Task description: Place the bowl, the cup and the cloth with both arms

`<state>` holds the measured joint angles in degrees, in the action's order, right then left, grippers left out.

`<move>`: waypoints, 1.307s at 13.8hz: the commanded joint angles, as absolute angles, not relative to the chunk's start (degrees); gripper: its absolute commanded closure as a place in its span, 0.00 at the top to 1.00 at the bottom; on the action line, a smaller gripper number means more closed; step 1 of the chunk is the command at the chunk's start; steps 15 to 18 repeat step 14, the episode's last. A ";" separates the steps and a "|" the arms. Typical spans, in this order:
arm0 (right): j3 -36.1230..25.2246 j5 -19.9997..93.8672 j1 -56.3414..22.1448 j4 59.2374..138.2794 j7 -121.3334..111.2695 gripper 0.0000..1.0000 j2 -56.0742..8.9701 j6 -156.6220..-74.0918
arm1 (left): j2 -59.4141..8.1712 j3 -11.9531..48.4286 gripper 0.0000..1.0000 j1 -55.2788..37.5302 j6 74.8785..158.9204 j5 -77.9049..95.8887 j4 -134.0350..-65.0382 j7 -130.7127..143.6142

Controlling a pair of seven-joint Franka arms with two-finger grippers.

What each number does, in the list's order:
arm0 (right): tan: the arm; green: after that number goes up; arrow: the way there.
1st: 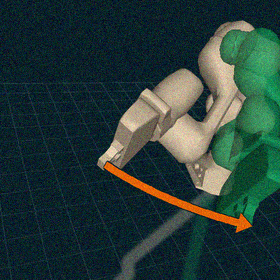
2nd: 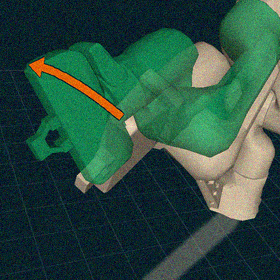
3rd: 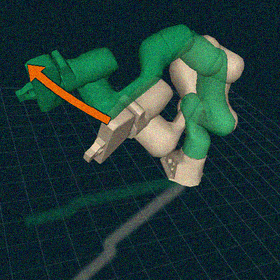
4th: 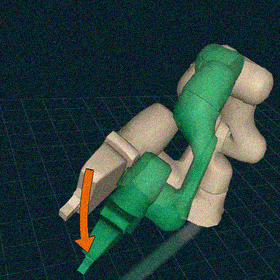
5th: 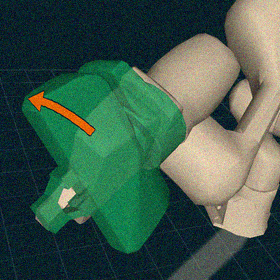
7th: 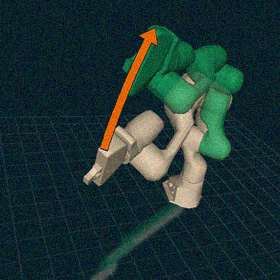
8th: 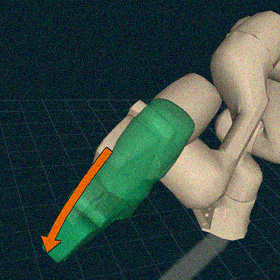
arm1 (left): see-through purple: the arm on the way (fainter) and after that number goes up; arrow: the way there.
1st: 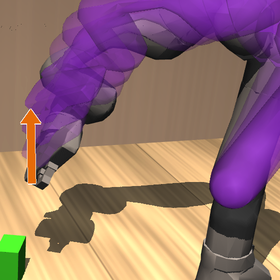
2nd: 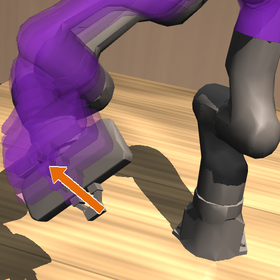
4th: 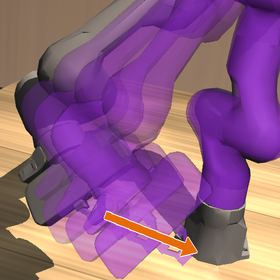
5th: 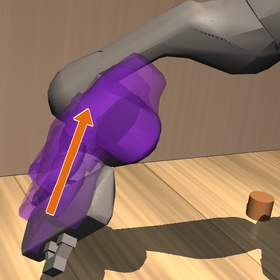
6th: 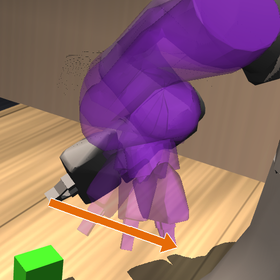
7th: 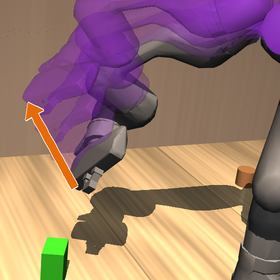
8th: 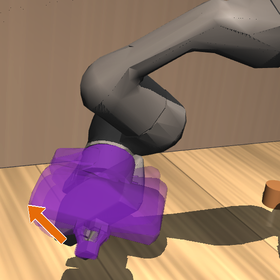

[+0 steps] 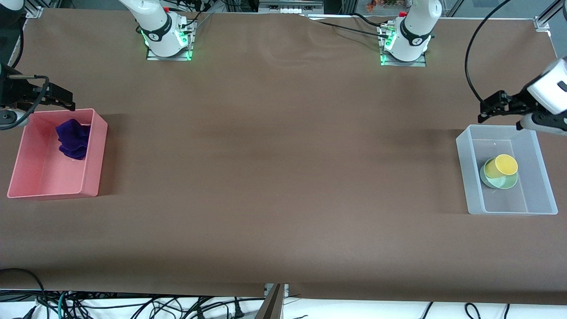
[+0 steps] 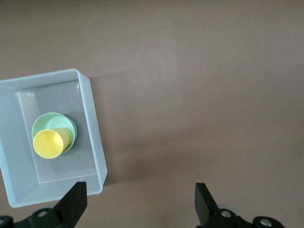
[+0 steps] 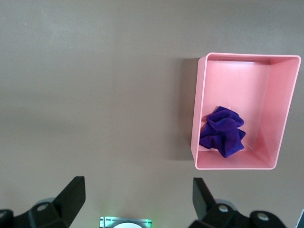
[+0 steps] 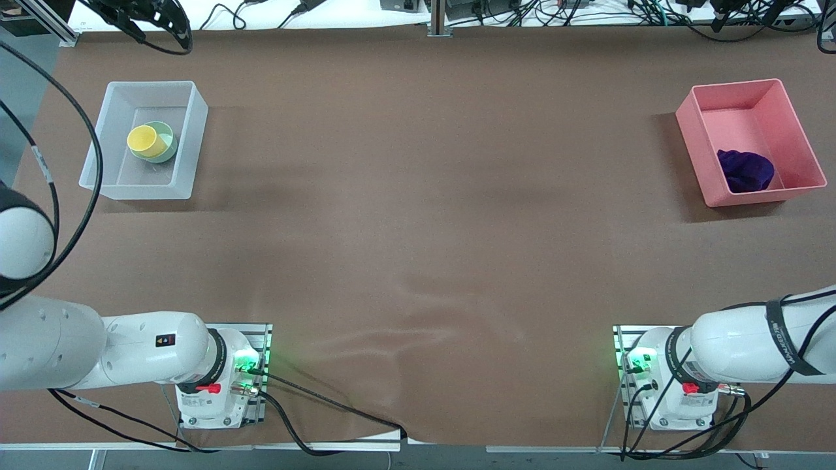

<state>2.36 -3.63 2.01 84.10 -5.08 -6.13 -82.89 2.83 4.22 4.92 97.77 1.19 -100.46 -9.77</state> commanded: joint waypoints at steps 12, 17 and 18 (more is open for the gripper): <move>1.41 -3.96 1.85 85.25 -5.45 1.00 -5.36 -82.79 | -1.76 2.90 1.00 1.32 89.74 -2.55 -92.37 -4.75; 1.41 -3.96 1.93 85.25 -5.62 1.00 -5.36 -82.79 | -1.76 2.90 1.00 1.32 88.95 -2.55 -92.37 -4.66; 1.41 -3.96 1.93 85.25 -5.62 1.00 -5.36 -82.79 | -1.76 2.90 1.00 1.32 88.95 -2.55 -92.37 -4.66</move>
